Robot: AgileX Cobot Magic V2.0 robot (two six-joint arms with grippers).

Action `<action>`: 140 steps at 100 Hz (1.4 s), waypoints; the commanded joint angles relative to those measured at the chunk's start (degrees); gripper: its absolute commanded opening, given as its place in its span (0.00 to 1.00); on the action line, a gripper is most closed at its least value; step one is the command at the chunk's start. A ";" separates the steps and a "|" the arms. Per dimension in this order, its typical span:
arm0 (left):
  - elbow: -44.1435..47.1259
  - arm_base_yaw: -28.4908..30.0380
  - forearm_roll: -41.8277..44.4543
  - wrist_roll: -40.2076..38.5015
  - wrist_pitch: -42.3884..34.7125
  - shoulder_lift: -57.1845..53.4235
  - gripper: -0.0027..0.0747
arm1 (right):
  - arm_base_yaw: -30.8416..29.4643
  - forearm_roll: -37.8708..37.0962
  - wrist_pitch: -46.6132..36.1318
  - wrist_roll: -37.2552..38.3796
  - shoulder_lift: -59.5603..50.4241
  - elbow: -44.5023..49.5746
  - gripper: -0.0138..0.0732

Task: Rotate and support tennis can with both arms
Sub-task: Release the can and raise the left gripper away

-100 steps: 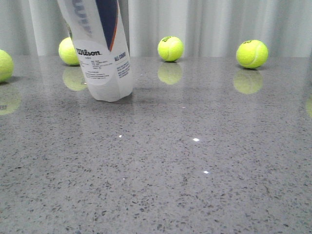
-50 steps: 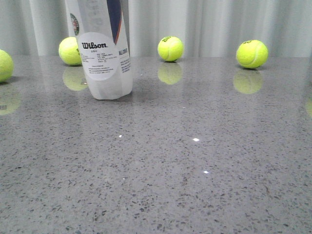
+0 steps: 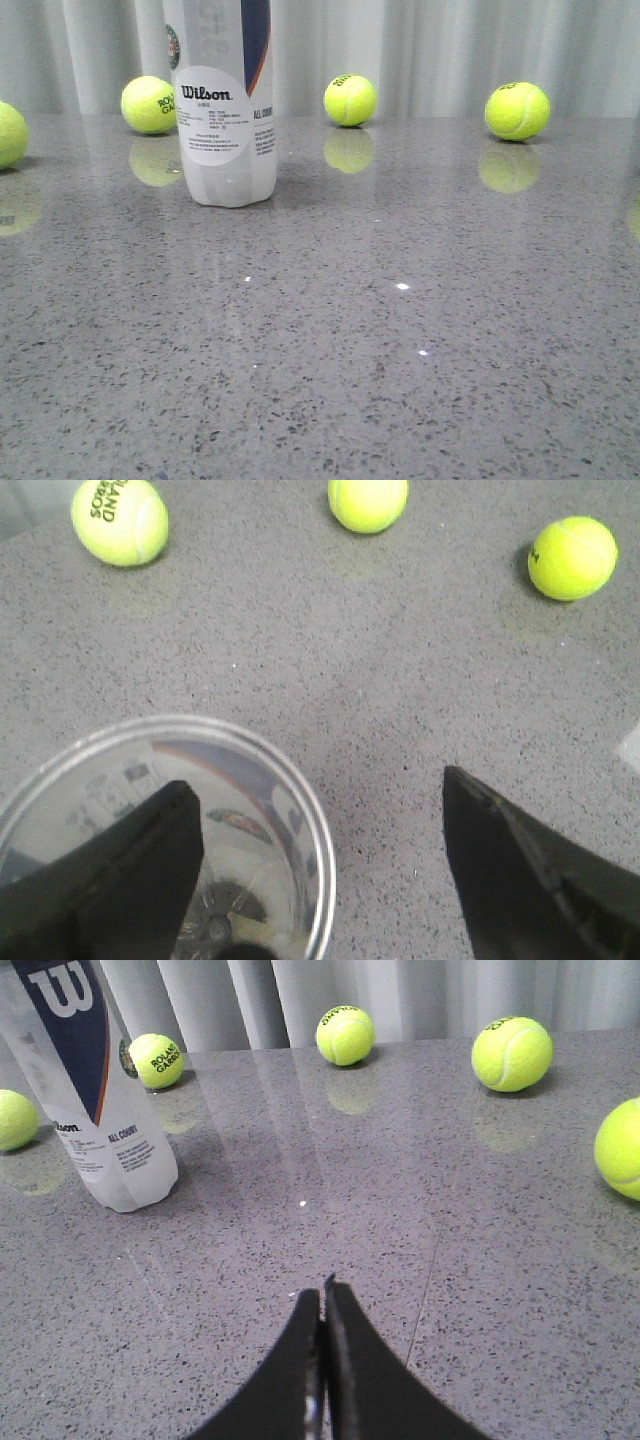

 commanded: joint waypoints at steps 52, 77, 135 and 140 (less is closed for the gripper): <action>10.67 -2.96 1.81 0.01 -28.23 -15.37 0.02 | -0.45 0.41 -3.82 -0.45 0.44 -1.46 0.10; 26.53 -3.20 2.26 0.01 -36.79 -27.17 0.01 | -0.45 0.41 -3.82 -0.45 0.44 -1.46 0.10; 57.87 -3.20 2.26 0.01 -42.66 -52.95 0.01 | -0.45 0.41 -3.82 -0.45 0.44 -1.46 0.10; 59.94 -3.20 2.26 0.01 -42.98 -54.76 0.01 | -0.45 0.41 -3.82 -0.45 0.44 -1.46 0.10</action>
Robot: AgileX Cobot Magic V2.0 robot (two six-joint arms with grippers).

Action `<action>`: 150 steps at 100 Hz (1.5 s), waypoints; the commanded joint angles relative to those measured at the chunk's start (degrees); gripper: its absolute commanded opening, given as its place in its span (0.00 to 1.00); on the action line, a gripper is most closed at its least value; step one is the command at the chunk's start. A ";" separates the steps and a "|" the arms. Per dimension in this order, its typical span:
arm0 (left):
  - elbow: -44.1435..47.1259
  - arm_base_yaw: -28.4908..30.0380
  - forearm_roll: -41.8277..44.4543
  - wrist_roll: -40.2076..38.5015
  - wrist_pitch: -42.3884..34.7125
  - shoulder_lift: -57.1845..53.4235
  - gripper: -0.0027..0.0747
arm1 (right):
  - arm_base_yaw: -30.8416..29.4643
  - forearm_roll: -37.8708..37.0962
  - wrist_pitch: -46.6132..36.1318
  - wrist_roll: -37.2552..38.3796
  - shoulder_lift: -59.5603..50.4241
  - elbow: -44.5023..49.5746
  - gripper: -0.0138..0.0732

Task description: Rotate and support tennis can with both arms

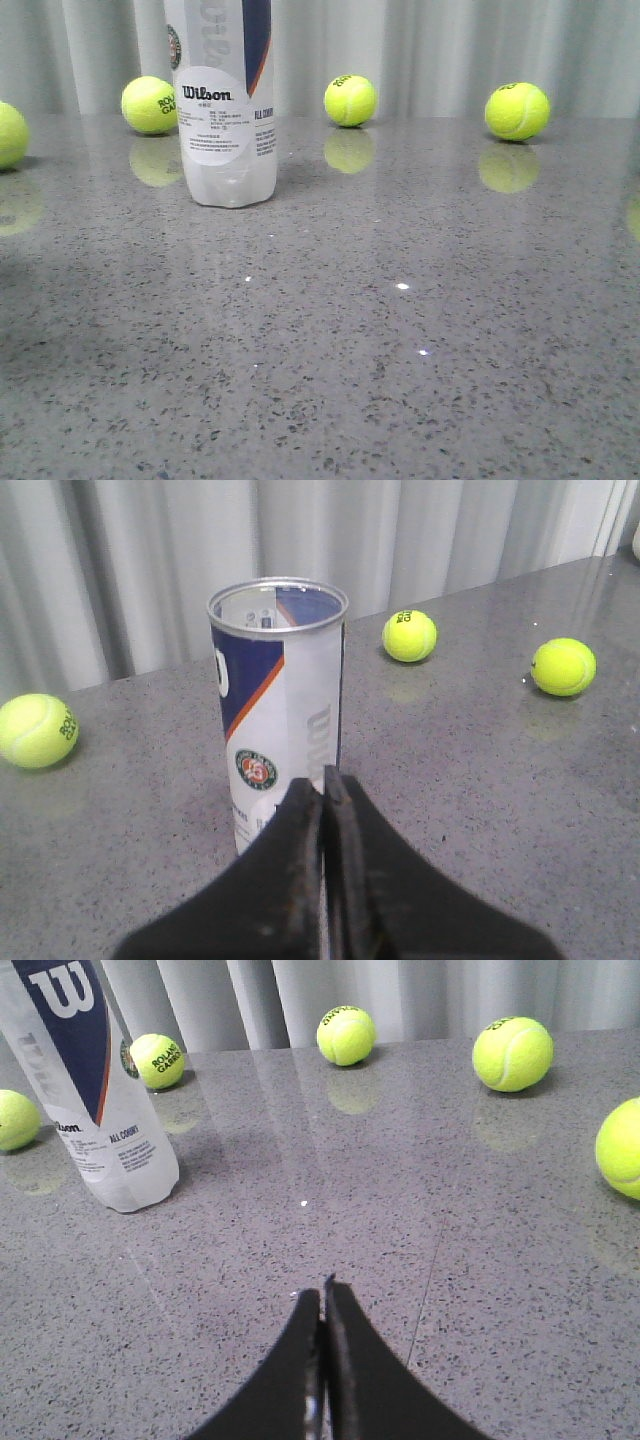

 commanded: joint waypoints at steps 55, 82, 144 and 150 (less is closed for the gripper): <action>22.72 0.13 -0.62 -0.19 -28.42 -11.31 0.01 | -0.45 0.41 -3.82 -0.45 0.44 -1.46 0.10; 31.33 3.49 -1.72 -2.72 -34.41 -12.82 0.01 | -0.45 0.41 -3.82 -0.45 0.44 -1.46 0.10; 41.93 25.87 8.51 -8.13 -17.88 -36.64 0.01 | -0.45 0.41 -3.81 -0.45 0.48 -1.46 0.10; 41.93 27.14 11.80 -11.19 -14.14 -39.29 0.01 | -0.45 0.41 -3.76 -0.45 0.48 -1.46 0.10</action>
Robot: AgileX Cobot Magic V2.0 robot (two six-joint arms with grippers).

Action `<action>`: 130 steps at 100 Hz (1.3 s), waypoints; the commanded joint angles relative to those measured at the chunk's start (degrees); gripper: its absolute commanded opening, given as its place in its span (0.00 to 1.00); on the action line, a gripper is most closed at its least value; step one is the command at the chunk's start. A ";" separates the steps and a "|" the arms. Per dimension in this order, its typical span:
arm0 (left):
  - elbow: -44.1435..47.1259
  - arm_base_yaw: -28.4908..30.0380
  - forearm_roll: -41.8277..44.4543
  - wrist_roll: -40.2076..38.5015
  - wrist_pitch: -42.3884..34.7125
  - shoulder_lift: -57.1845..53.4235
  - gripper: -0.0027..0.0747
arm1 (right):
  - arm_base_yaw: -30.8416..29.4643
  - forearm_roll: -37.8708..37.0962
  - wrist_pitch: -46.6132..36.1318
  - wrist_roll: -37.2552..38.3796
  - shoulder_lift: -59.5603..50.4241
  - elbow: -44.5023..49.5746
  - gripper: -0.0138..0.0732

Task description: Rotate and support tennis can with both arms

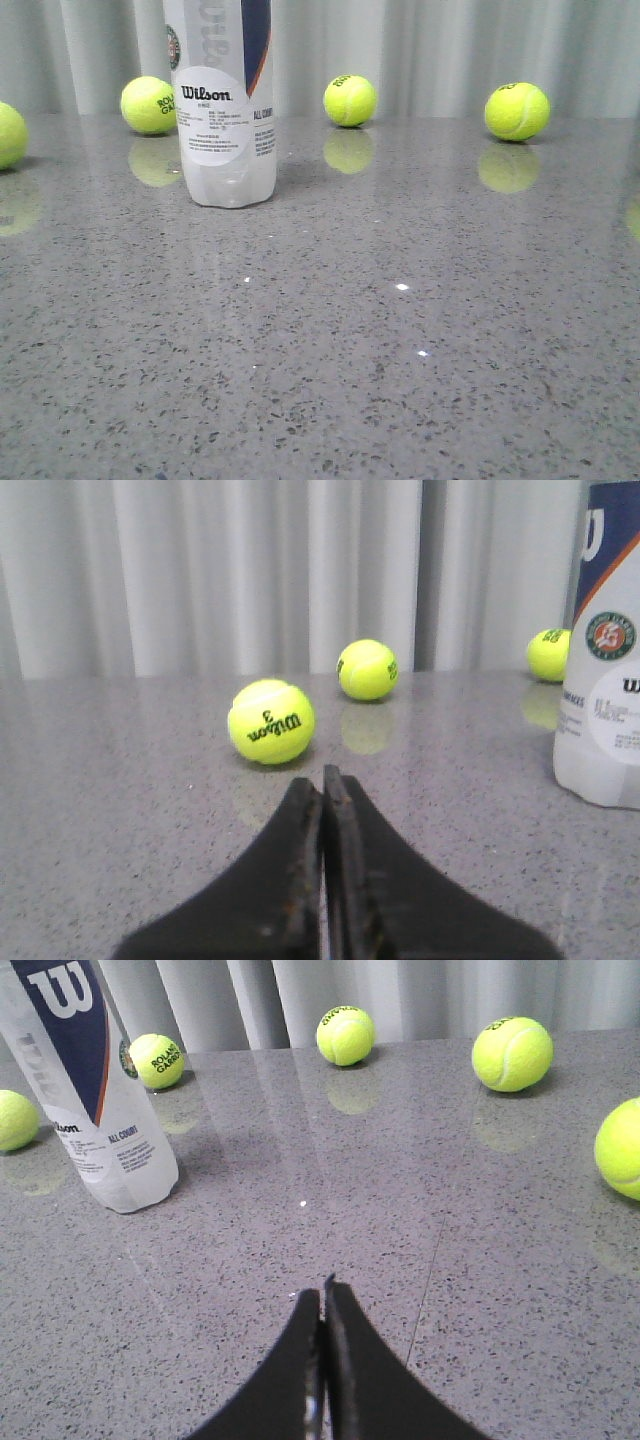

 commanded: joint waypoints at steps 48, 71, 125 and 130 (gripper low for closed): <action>2.81 6.37 6.52 -6.43 11.96 -6.99 0.01 | -0.45 0.41 -3.19 -0.45 0.56 -1.46 0.10; 2.81 6.25 6.52 -6.13 11.83 -6.99 0.01 | -0.45 0.41 -2.96 -0.45 0.56 -1.46 0.10; 2.81 6.25 6.52 -6.13 11.83 -6.99 0.01 | -0.45 0.41 -2.96 -0.45 0.56 -1.46 0.10; 2.81 6.25 6.52 -6.13 11.83 -6.99 0.01 | -0.45 0.41 -2.96 -0.45 0.56 -1.46 0.10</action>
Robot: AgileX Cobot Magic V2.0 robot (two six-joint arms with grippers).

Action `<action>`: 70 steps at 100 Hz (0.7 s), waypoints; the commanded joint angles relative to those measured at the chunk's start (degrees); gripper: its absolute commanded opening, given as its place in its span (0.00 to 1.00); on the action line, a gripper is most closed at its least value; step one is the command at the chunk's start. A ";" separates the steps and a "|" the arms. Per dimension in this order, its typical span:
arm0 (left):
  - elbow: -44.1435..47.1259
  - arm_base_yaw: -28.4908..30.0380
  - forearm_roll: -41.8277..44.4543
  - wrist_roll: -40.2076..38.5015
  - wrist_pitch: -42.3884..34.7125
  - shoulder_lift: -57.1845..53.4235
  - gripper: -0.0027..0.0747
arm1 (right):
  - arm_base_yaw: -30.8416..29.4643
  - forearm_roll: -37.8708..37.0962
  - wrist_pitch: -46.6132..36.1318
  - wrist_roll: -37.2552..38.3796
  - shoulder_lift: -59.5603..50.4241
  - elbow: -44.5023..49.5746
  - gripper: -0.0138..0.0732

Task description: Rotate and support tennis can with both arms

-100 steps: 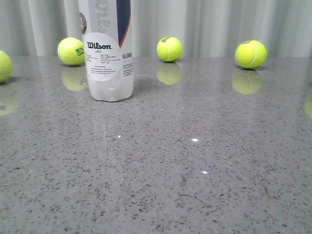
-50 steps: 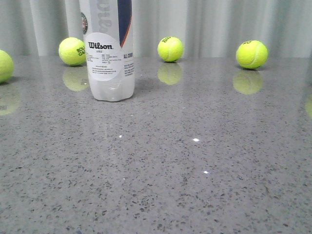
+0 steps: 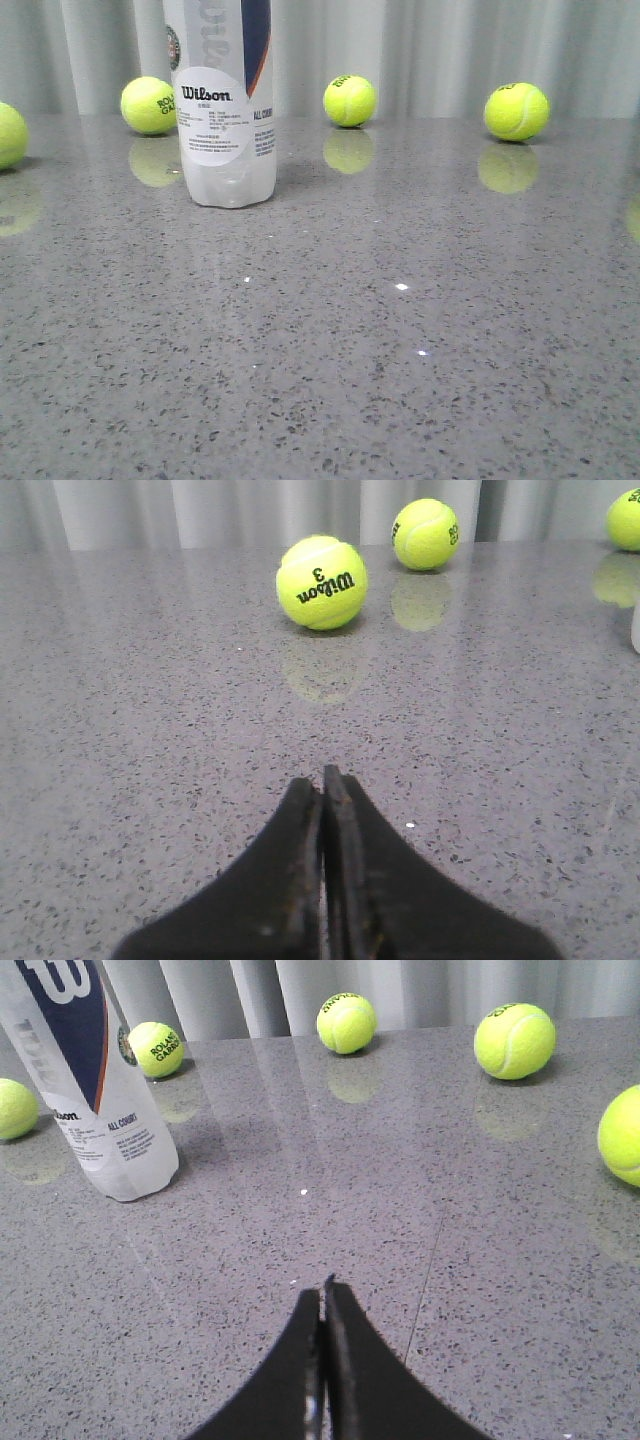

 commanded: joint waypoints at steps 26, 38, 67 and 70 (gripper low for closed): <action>2.81 0.19 -0.30 -0.36 -3.89 -2.29 0.01 | -0.73 0.10 -4.31 -0.51 0.56 -1.39 0.10; 2.81 0.19 -0.30 -0.36 -3.89 -2.29 0.01 | -3.03 -0.10 -8.52 -0.51 0.56 0.33 0.10; 2.81 0.19 0.00 -0.36 -3.89 -2.29 0.01 | -13.58 -14.17 -14.85 3.49 -3.27 6.93 0.10; 2.81 0.19 -0.30 -0.36 -3.89 -2.29 0.01 | -14.53 -14.43 -14.95 3.49 -4.27 7.78 0.10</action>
